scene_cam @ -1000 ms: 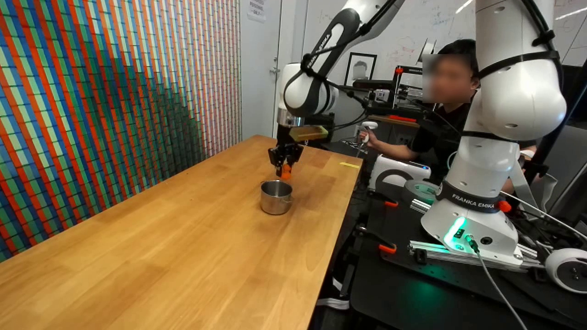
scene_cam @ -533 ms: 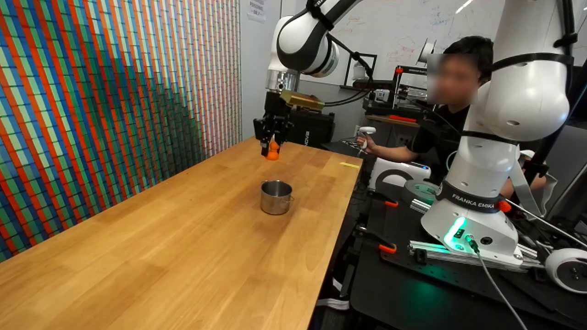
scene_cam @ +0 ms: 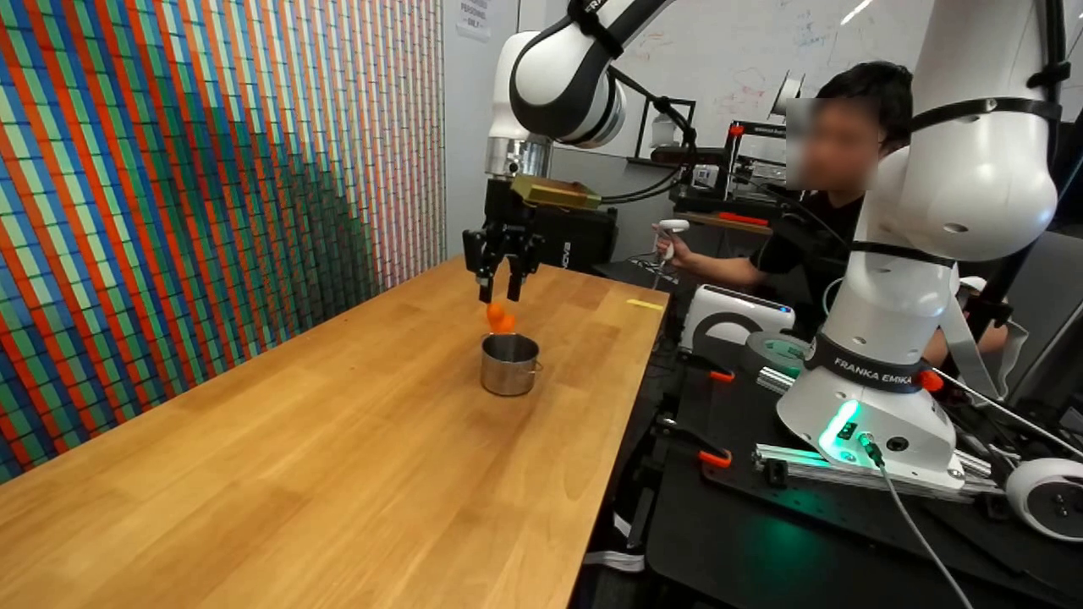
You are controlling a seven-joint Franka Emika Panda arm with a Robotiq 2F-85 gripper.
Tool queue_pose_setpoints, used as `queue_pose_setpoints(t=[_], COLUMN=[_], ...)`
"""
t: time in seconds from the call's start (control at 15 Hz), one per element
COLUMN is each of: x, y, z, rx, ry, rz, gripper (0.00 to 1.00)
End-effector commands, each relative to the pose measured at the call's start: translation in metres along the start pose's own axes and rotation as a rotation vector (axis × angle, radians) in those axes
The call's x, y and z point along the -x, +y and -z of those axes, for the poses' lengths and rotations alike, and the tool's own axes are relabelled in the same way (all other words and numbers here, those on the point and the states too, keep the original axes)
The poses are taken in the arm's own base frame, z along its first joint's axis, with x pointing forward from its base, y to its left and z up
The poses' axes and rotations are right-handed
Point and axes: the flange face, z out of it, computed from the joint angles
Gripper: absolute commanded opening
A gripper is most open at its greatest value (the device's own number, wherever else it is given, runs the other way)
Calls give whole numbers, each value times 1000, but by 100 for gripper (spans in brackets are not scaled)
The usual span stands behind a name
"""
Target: Put the orange rubber duck in the pot
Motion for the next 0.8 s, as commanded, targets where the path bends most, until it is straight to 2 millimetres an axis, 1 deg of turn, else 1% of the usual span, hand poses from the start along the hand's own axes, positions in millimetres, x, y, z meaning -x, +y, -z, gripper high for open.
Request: queue_pose_setpoints(t=[0.0,0.07,0.13,0.33,0.4,0.47,0.53,0.73], x=[-7,-9,-10,-10,-4,-3,-3,6], y=[-9,-12,-15,-23,-27,-31,-34,-45], z=[27,40,52,97,115,131,152,199], rx=[8,11,20,54,68,73,74,87], ry=[32,44,58,48,27,13,-17,-103], rz=[-35,-33,-29,-19,-13,-2,12,118], gripper=[88,97,100,100,100,100,100,100])
